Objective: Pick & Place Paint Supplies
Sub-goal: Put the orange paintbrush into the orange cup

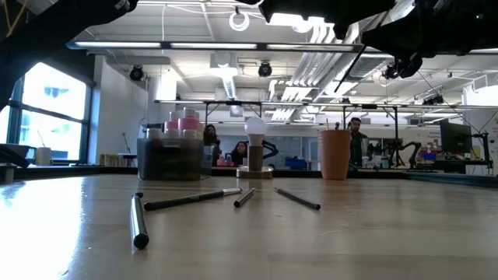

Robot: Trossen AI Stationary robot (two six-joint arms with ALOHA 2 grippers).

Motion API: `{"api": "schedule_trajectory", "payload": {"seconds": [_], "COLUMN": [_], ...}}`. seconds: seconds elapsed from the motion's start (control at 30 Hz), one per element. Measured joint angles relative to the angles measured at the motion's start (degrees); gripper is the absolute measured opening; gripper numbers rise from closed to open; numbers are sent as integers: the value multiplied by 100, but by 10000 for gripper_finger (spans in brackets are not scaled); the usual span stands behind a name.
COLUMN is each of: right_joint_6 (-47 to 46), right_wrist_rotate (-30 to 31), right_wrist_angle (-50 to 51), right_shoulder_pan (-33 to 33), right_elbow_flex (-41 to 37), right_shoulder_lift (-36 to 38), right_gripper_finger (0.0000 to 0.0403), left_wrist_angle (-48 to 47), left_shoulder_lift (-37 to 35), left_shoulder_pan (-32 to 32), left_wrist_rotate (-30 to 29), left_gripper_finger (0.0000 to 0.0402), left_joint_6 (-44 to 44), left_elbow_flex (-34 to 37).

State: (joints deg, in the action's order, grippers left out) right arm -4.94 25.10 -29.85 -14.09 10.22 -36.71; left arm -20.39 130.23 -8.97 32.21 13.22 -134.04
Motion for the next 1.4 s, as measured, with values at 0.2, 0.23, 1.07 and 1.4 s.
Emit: {"api": "schedule_trajectory", "payload": {"seconds": [0.2,0.23,1.07,1.4], "right_joint_6": [21,19,1,-125], "right_wrist_rotate": [-6,-4,47,779], "right_wrist_angle": [14,14,110,475], "right_shoulder_pan": [0,0,0,0], "right_elbow_flex": [0,2,-1,1], "right_shoulder_lift": [0,0,22,52], "right_gripper_finger": [9,9,8,8], "left_wrist_angle": [-58,-62,-753,-1813], "left_shoulder_lift": [-2,-6,-128,-508], "left_shoulder_pan": [-10,-34,-341,-494], "left_wrist_rotate": [2,15,-770,-730], "left_gripper_finger": [4,5,10,7], "left_joint_6": [4,3,-499,53], "left_elbow_flex": [0,0,-94,-90]}}
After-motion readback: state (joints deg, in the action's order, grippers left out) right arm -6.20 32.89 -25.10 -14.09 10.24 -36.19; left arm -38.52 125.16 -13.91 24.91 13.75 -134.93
